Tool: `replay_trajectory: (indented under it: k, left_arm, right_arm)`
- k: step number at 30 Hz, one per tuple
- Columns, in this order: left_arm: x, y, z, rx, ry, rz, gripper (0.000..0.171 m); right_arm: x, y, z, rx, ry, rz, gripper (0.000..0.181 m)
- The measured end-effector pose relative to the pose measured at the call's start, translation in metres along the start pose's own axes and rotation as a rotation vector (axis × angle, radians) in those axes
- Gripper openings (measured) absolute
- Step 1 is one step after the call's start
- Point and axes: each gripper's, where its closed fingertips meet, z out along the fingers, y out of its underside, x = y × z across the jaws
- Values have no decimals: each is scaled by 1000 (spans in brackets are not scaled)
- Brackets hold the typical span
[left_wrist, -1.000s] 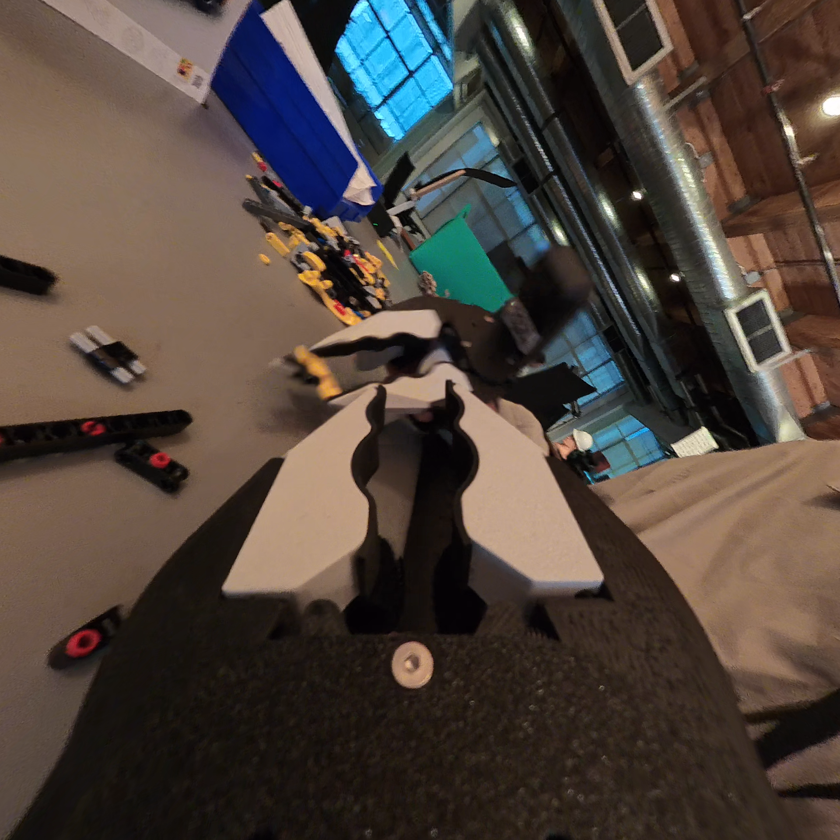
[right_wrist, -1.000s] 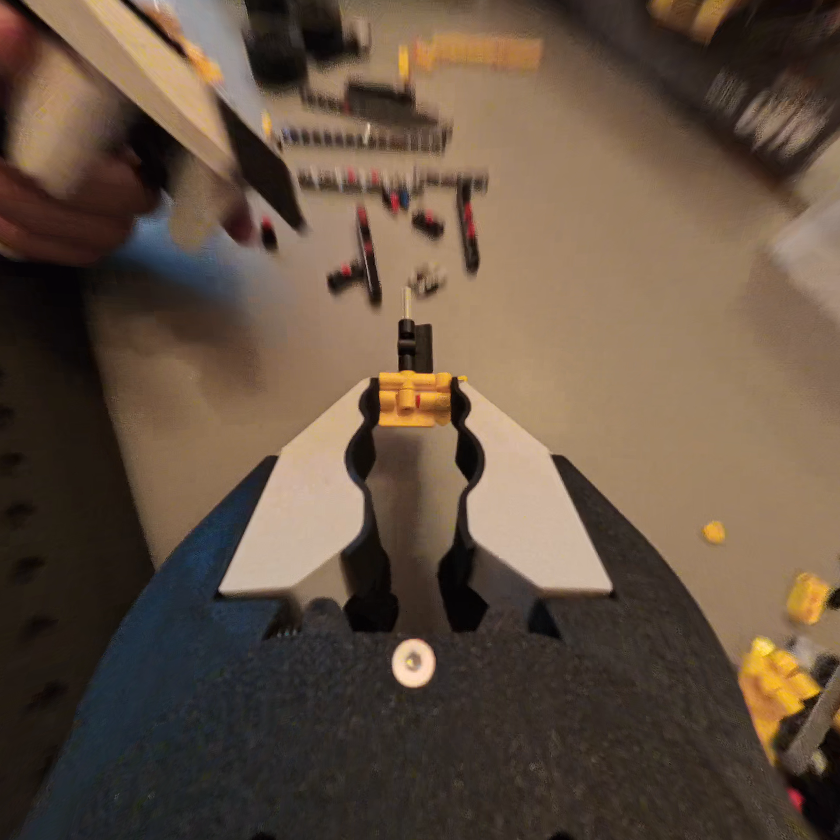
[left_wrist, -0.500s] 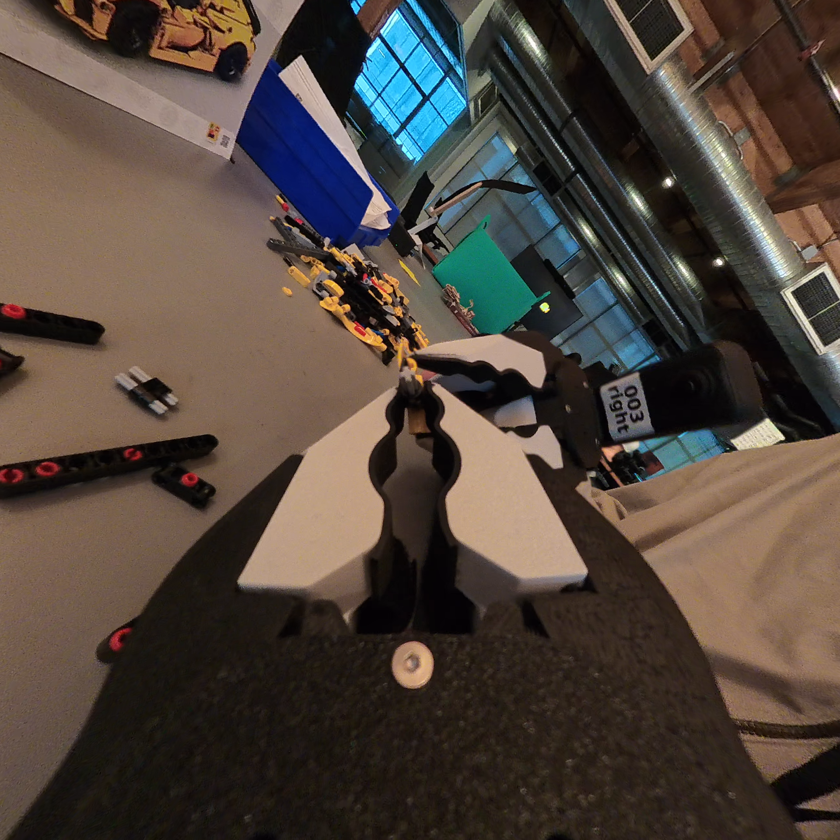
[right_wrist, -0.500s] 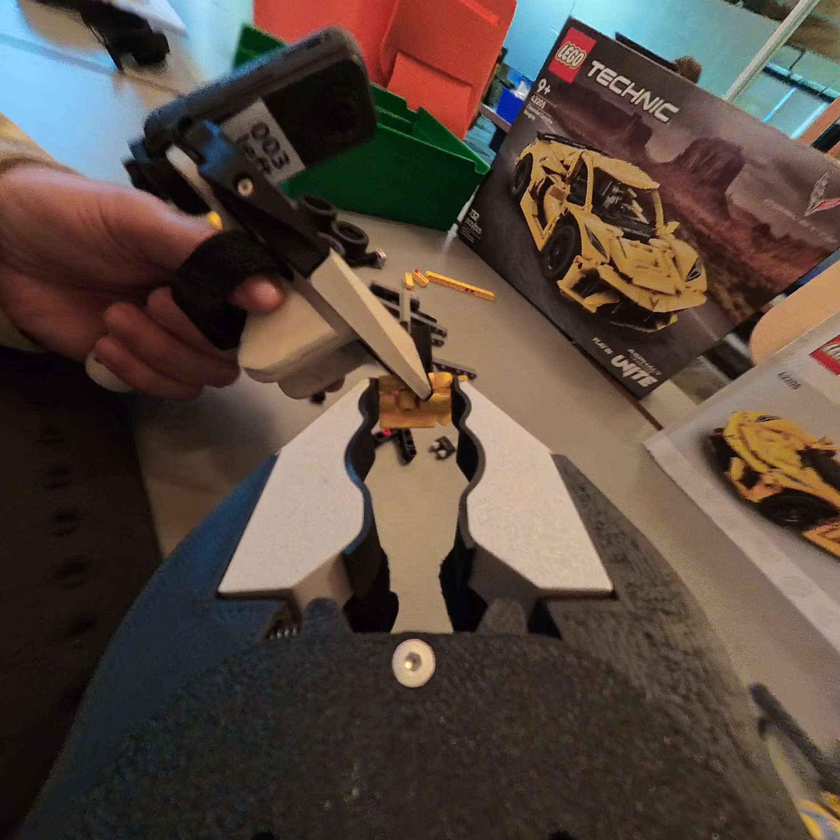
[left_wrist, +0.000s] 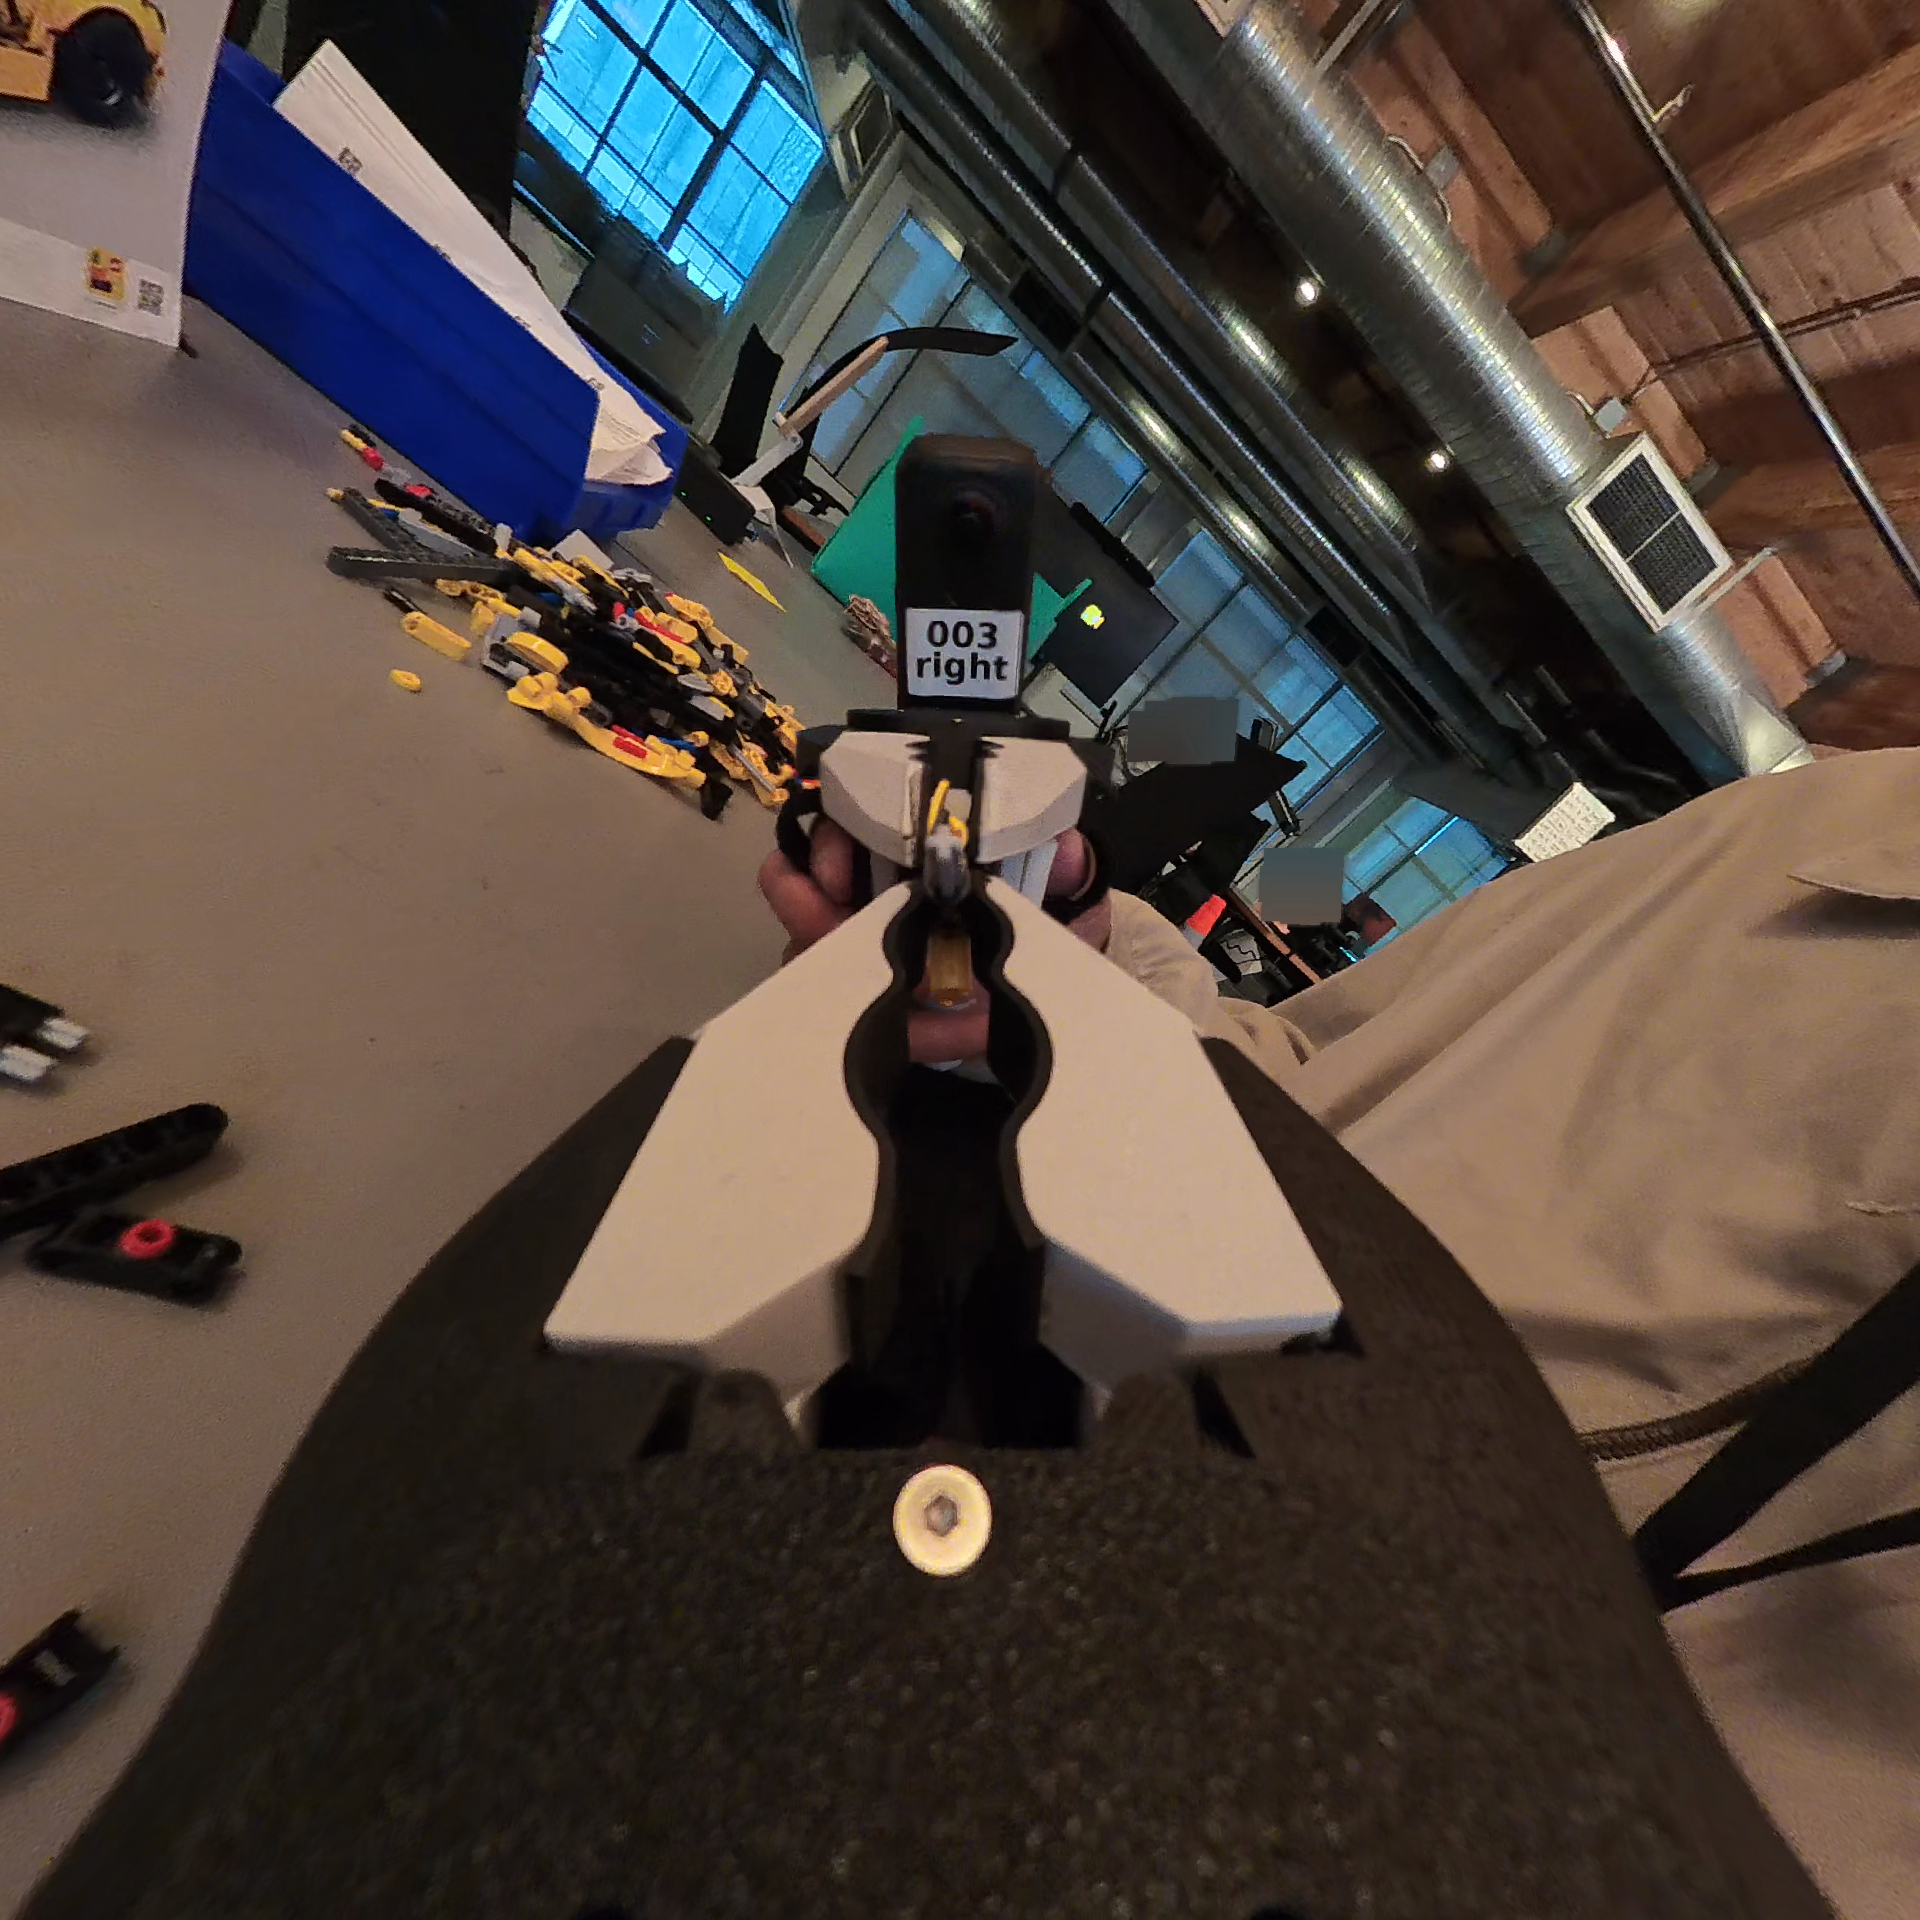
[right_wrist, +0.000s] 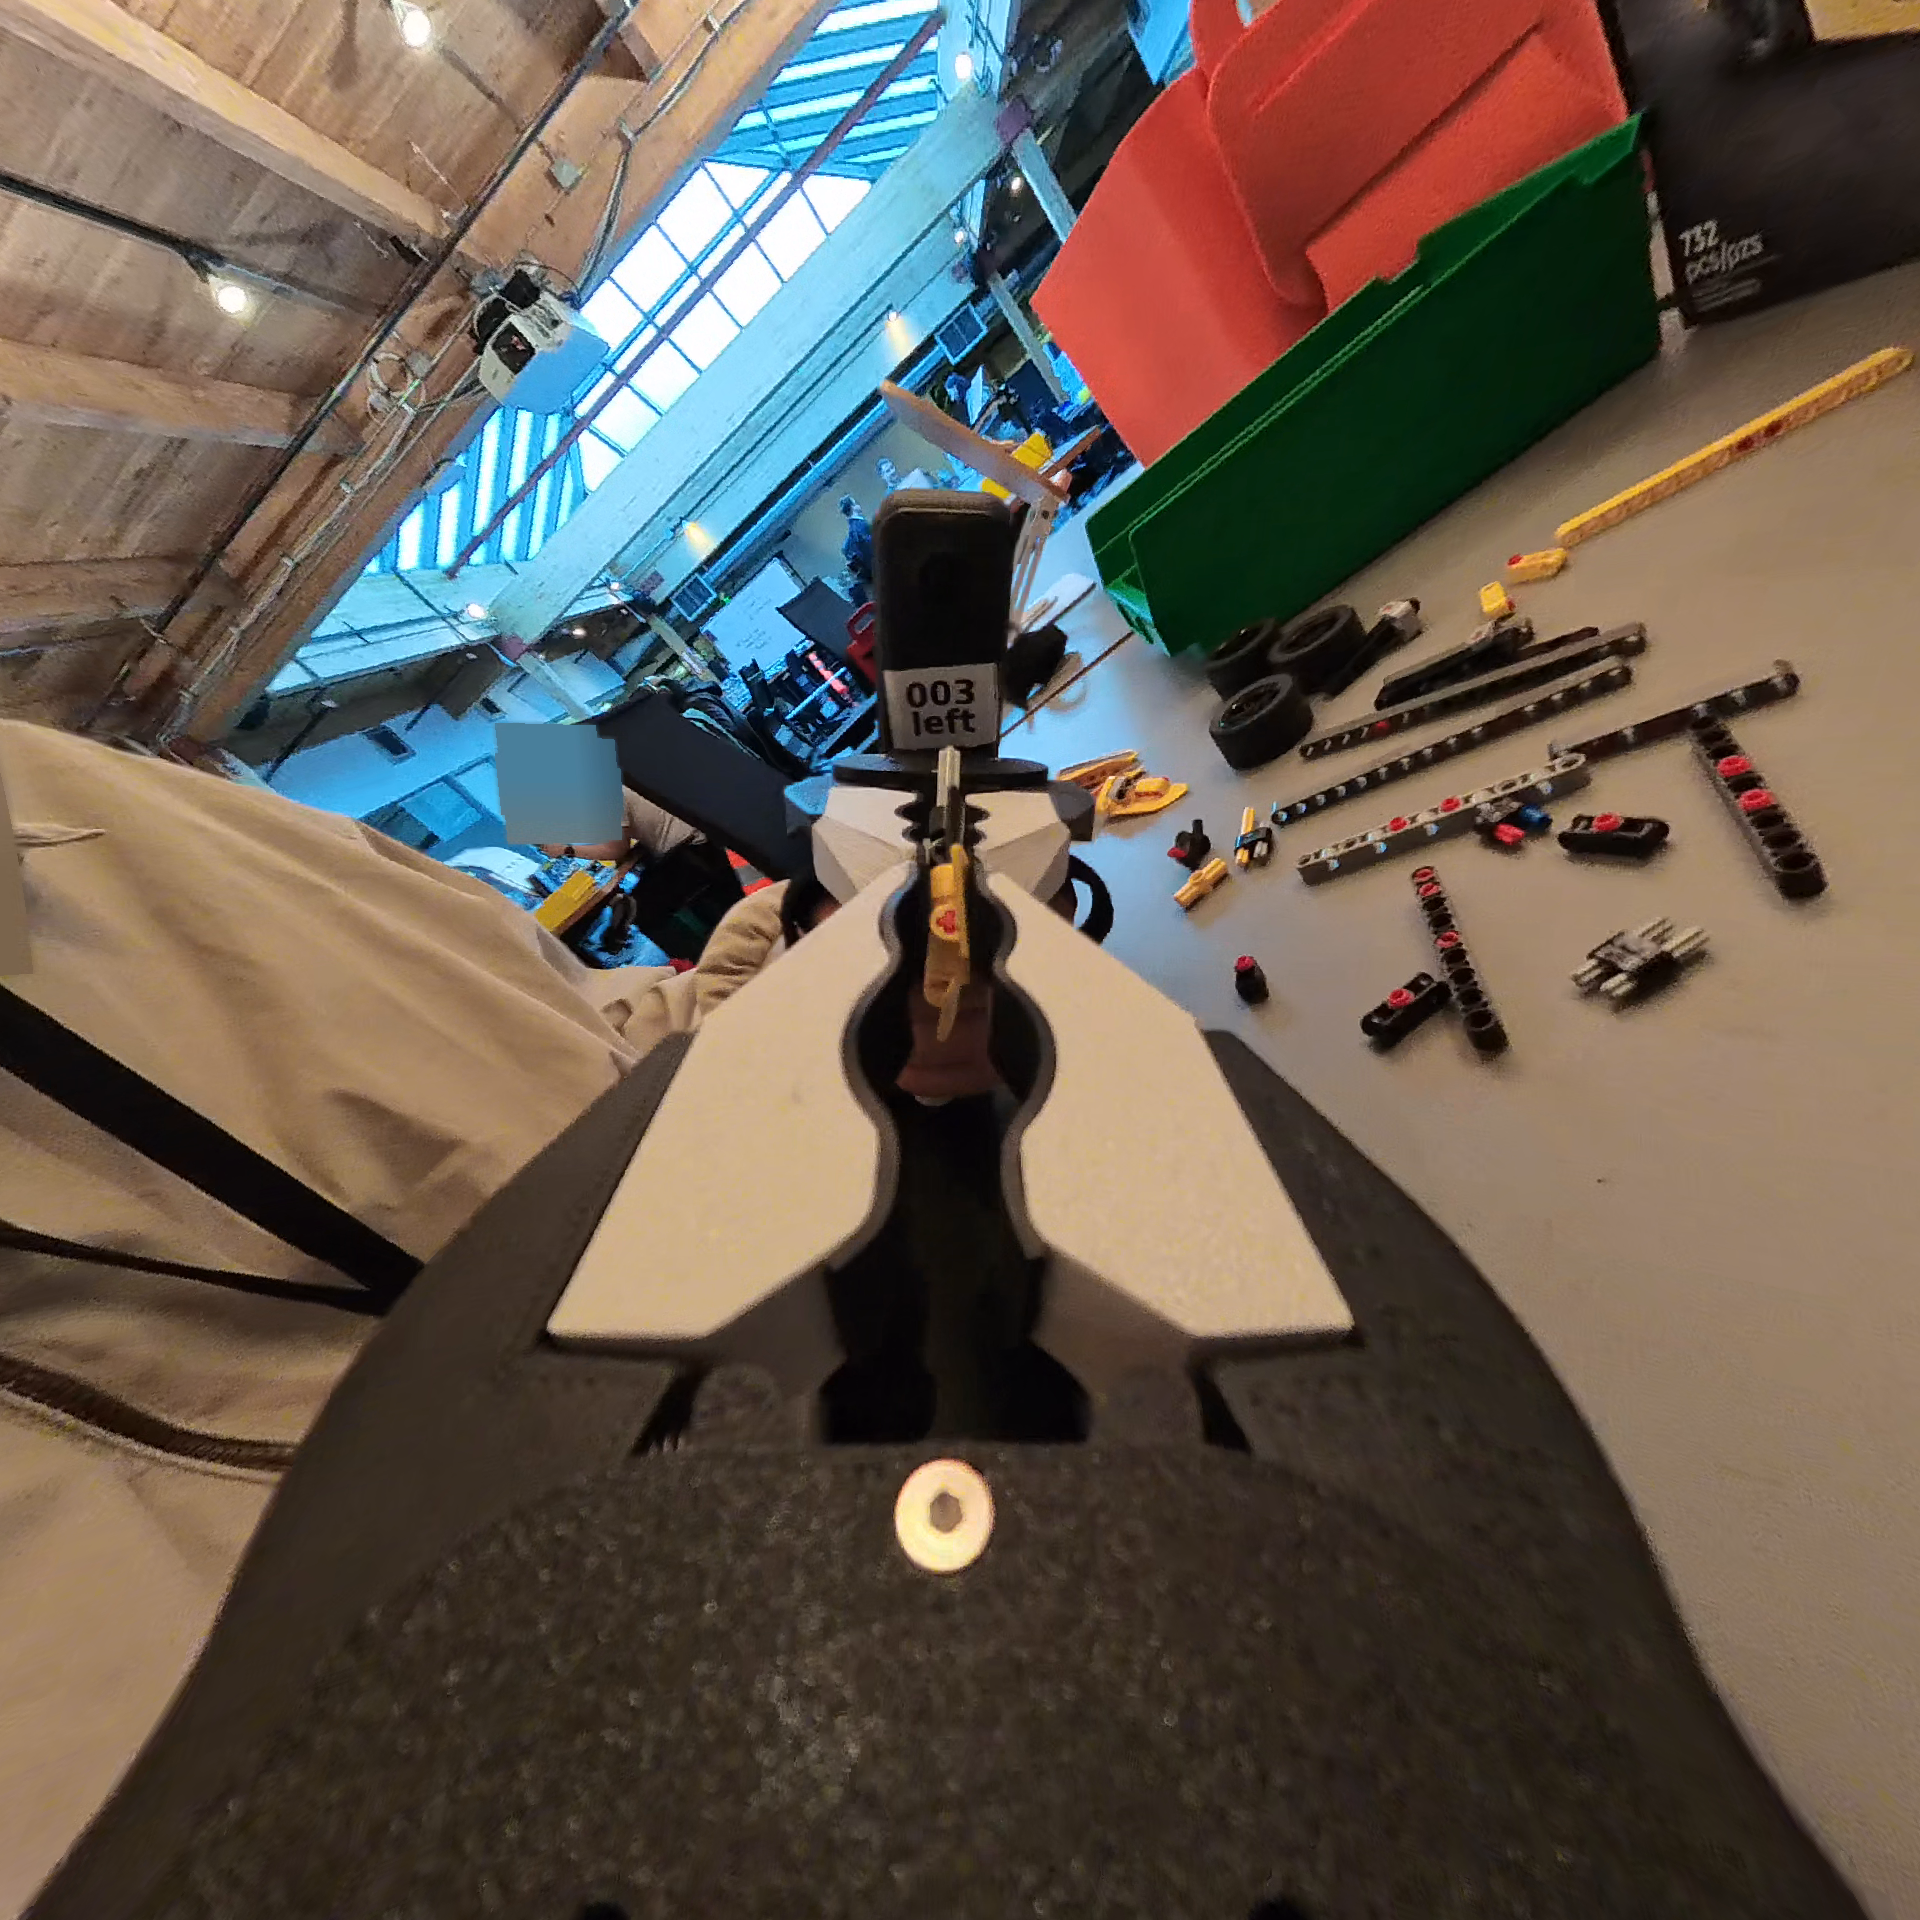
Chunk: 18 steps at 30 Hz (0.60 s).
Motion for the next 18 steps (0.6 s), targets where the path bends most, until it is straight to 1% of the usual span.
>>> replay_trajectory:
  k: [2,6,9,11,14,18]
  left_arm:
    - [-4,1,1,-5,-34,20,7]
    - [-4,0,0,-5,-50,49,7]
    - [-3,1,1,-13,-50,63,7]
    - [-3,2,1,-20,-57,69,7]
    - [-4,4,1,-27,-55,53,8]
    - [-2,5,2,-36,-46,63,8]
  right_arm:
    - [5,0,-1,-1,-7,52,6]
    - [4,-2,-2,7,-56,119,6]
    - [3,-1,-3,-12,-75,119,5]
    - [4,-1,-6,-42,-54,91,5]
    - [6,1,-6,-54,-67,119,5]
    - [4,1,-9,-91,-59,88,5]
